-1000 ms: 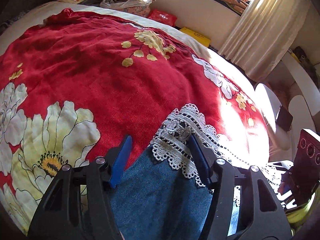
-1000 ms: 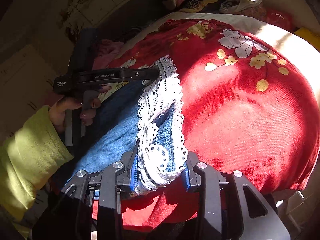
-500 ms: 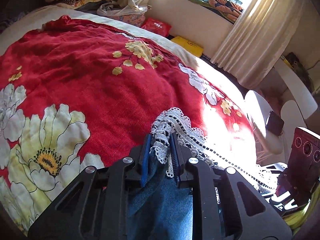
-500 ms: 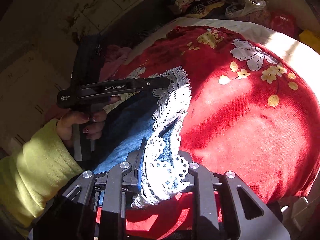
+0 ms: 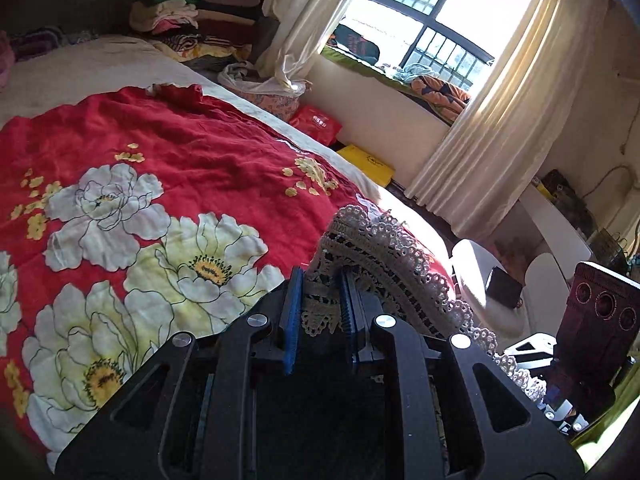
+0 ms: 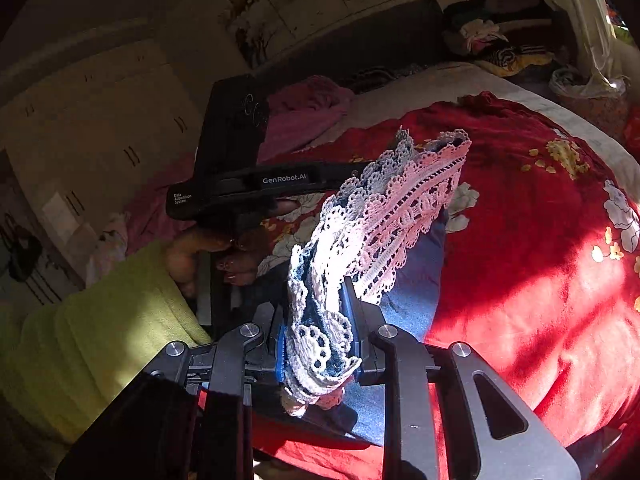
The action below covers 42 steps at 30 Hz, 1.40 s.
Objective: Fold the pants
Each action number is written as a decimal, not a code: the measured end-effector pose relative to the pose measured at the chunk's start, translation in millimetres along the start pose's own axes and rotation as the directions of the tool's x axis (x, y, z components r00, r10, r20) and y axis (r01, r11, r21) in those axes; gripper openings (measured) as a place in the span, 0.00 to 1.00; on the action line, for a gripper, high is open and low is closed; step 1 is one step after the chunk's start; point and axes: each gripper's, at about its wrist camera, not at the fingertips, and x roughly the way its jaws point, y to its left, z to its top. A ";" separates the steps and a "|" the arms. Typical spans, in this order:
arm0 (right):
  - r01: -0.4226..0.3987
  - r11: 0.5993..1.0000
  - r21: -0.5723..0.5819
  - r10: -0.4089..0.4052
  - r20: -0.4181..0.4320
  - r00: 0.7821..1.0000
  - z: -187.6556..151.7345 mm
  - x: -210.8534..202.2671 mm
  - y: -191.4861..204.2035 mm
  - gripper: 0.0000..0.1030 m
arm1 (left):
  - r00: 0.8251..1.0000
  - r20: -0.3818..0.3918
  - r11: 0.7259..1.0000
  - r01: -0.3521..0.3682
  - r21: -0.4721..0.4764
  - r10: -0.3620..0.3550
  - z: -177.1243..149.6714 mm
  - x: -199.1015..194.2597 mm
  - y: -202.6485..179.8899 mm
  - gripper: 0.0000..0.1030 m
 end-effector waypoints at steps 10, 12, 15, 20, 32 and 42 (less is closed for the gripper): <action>0.007 0.969 -0.246 -0.069 -0.246 0.967 -41.3 107.7 79.5 0.21 | 0.990 0.003 0.962 -0.137 -0.237 0.142 -72.0 -68.7 60.2 0.12; 0.018 0.953 -0.304 -0.108 -0.282 0.953 -55.0 125.8 89.0 0.23 | 0.985 0.004 0.944 -0.163 -0.288 0.171 -84.5 -82.6 70.0 0.13; 0.014 0.939 -0.344 -0.125 -0.303 0.945 -72.7 137.4 96.0 0.35 | 0.982 0.021 0.924 -0.170 -0.342 0.188 -97.7 -100.9 79.6 0.21; -0.058 0.918 -0.393 -0.074 -0.314 0.946 -87.3 127.8 115.6 0.57 | 0.985 0.057 0.912 -0.128 -0.390 0.163 -100.8 -113.0 81.7 0.38; 0.067 0.990 -0.128 -0.092 -0.197 0.976 -63.1 47.7 27.8 0.66 | 0.980 0.064 0.954 -0.169 -0.248 0.190 -60.2 -99.1 11.9 0.54; 0.217 0.975 0.056 -0.207 -0.136 0.969 -69.2 2.3 -42.4 0.70 | 0.904 -0.213 0.929 -0.353 0.115 0.370 -94.9 5.4 -38.7 0.59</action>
